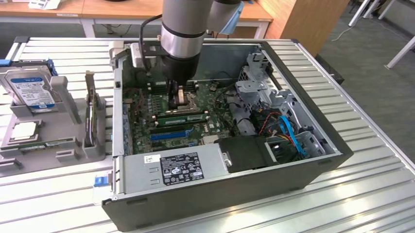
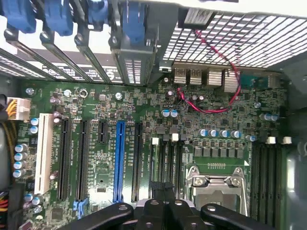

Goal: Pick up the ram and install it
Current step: 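Press down the ram until it locks into place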

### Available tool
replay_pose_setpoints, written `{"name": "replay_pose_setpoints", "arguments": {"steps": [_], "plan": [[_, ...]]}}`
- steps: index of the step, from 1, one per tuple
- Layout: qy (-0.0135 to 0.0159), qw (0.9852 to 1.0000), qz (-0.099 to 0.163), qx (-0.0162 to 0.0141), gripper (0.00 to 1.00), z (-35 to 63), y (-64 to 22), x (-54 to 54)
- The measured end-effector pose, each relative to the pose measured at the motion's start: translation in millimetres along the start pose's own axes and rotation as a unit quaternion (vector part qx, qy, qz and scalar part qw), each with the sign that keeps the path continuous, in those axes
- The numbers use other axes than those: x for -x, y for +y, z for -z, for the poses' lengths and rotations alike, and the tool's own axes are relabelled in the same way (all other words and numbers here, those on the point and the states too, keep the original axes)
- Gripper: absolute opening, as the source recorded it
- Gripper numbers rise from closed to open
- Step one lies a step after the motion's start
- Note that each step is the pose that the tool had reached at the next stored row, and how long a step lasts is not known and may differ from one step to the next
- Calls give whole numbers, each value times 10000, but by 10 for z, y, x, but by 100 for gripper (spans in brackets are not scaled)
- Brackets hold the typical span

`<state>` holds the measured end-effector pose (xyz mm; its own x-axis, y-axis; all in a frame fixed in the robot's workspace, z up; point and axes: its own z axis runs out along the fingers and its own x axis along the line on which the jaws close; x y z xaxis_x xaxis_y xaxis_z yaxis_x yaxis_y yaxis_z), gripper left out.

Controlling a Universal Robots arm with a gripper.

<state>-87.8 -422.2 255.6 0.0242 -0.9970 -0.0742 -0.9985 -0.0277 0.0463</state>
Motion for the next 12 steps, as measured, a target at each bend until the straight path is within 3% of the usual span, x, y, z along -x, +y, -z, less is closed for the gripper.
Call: {"name": "replay_pose_setpoints", "arguments": {"steps": [1,2,12], "plan": [[0,10000,0,0,10,84,4,6],[0,10000,0,0,10,92,4,7],[1,10000,1,1,10,95,-8,6]]}}
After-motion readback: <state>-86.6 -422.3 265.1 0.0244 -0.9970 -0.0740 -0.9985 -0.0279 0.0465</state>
